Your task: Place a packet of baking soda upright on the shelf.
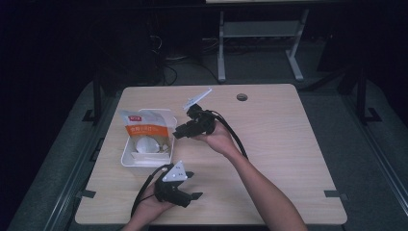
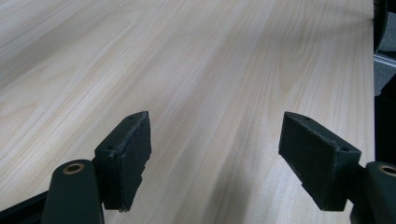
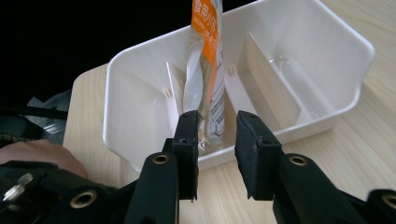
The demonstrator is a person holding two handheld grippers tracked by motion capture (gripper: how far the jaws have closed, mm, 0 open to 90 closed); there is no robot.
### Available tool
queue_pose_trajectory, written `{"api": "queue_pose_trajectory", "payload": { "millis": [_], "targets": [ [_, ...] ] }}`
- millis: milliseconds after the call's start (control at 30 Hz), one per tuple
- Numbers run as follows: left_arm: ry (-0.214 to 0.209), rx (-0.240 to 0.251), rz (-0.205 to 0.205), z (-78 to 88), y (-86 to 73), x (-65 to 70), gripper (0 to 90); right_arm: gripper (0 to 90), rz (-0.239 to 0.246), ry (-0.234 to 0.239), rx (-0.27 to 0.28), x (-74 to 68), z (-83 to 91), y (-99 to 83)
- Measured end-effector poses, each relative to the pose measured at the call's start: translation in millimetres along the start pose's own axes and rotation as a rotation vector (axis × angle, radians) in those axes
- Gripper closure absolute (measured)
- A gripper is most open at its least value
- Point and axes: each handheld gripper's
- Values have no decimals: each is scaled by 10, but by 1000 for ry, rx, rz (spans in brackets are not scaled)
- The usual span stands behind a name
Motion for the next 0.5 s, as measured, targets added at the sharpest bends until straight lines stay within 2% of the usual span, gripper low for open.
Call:
{"api": "queue_pose_trajectory", "payload": {
  "millis": [500],
  "targets": [
    [4, -5, 1, -14, 9, -4, 249, 644, -29, -16, 23, 43, 312, -157]
  ]
}}
Point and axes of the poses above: each handheld gripper's, and its own axes: z roughly backward along the jaws, y roughly out of its top, x roughly to its right, and after that the axes turned 3 degrees about y, right-handed
